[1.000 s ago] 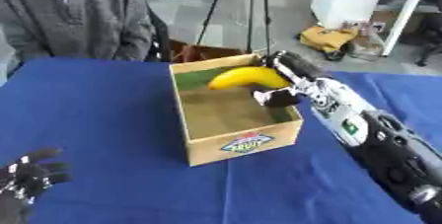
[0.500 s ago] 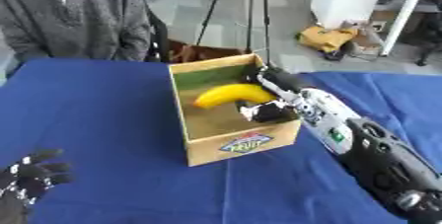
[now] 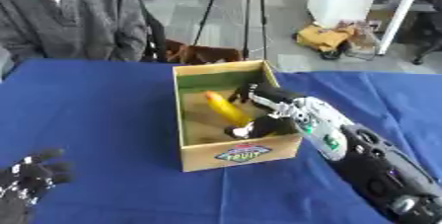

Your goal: Pick up objects on the table and place them in the box.

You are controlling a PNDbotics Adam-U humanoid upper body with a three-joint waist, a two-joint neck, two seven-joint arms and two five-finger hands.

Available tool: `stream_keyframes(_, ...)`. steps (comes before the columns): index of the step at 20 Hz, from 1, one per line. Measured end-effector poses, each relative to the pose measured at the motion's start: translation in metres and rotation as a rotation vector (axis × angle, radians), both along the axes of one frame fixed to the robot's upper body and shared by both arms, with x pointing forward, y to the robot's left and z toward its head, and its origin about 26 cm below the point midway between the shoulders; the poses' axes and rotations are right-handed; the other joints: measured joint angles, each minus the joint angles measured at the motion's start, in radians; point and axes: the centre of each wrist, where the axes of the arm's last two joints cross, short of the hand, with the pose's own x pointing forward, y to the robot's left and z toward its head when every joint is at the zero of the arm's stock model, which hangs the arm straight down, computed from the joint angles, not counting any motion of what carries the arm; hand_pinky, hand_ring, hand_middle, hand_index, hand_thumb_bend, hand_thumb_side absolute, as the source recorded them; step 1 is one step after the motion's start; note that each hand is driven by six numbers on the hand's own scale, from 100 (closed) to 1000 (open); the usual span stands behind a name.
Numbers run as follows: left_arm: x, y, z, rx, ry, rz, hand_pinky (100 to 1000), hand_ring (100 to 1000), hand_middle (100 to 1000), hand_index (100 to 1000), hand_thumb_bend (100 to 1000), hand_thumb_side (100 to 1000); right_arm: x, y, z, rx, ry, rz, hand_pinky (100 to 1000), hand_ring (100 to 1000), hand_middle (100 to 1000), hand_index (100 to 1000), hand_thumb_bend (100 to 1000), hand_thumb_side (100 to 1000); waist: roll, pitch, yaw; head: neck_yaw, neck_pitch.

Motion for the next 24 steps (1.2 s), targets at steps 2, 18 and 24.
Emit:
stream_keyframes(2, 0.000, 0.000, 0.000, 0.000, 0.000, 0.000, 721, 720, 736, 557, 324, 952, -0.001, 0.001, 0.003, 0.005, -0.010, 0.006, 813, 857, 884, 887, 438, 643, 0.000, -0.001, -0.004, 0.001, 0.000)
stream_keyframes(18, -0.005, 0.024, -0.014, -0.027, 0.037, 0.129, 720, 722, 736, 556, 324, 948, -0.097, -0.001, 0.050, 0.887, -0.324, 0.020, 677, 649, 604, 718, 100, 693, 0.029, -0.054, -0.241, 0.148, 0.028)
stream_keyframes(24, -0.007, 0.057, -0.019, -0.036, 0.042, 0.300, 720, 724, 738, 556, 328, 943, -0.149, -0.022, 0.003, 1.175, -0.229, -0.010, 677, 639, 594, 709, 100, 771, 0.037, -0.074, -0.349, 0.247, 0.036)
